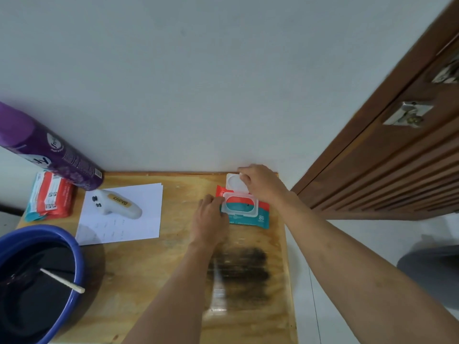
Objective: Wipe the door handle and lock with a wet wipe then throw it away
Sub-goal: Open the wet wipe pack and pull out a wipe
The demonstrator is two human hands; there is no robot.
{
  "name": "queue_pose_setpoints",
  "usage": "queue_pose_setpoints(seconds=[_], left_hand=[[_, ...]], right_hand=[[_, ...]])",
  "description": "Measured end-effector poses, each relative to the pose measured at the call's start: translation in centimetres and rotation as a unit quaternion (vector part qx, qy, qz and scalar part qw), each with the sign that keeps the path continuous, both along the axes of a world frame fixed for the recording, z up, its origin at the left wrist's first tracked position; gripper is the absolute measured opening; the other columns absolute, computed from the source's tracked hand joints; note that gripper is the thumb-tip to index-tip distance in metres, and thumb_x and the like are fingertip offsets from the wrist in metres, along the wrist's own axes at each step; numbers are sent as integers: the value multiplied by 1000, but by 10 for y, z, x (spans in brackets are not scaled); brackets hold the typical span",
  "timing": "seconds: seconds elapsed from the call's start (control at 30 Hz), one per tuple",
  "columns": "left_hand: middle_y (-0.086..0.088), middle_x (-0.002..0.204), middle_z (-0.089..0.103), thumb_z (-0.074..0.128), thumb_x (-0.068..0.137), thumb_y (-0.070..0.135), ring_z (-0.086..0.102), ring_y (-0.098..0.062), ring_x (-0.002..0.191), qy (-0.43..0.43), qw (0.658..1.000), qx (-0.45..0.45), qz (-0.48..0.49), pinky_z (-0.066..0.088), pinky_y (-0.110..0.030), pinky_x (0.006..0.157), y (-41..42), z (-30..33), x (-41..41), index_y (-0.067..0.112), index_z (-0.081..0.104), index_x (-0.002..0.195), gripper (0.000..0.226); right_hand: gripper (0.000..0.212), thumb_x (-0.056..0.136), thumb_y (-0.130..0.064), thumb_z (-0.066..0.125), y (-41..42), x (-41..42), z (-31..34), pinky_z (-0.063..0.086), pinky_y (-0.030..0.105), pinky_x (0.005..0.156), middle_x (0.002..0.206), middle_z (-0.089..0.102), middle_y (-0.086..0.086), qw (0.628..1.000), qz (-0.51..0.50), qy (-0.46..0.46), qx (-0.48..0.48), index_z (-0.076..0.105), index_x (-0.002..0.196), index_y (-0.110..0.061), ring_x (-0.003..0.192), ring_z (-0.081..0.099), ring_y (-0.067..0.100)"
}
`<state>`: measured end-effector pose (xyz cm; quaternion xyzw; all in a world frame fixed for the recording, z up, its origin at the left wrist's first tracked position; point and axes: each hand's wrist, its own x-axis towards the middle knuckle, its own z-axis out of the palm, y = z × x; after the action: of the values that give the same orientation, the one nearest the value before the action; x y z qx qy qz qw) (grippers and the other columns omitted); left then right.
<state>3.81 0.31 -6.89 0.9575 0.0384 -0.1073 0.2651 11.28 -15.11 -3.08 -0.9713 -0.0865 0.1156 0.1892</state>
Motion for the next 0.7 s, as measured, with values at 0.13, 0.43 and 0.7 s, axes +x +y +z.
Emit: queue_pose_setpoints(seconds=[0.13, 0.43, 0.7], left_hand=[[3, 122, 66, 55, 97, 35, 59, -17, 112, 30, 999, -7, 12, 59, -29, 82, 1, -4, -3, 24, 57, 128, 33], [3, 134, 56, 58, 96, 31, 52, -17, 124, 24, 999, 27, -9, 55, -29, 89, -8, 6, -4, 26, 45, 137, 42], [2, 134, 56, 59, 95, 24, 52, -17, 122, -14, 990, 107, -94, 46, -28, 102, -26, 12, 7, 21, 59, 130, 35]], right_hand=[[36, 90, -13, 63, -7, -11, -2, 47, 33, 93, 123, 60, 9, 989, 18, -122, -79, 56, 125, -12, 109, 57, 25], [39, 90, -25, 67, -22, -54, -17, 49, 23, 93, 134, 59, -1, 998, -35, 26, 53, 60, 128, -19, 118, 59, 17], [42, 88, -18, 70, -18, -57, -26, 49, 24, 96, 134, 58, 2, 992, -68, 47, 93, 61, 129, -15, 122, 56, 18]])
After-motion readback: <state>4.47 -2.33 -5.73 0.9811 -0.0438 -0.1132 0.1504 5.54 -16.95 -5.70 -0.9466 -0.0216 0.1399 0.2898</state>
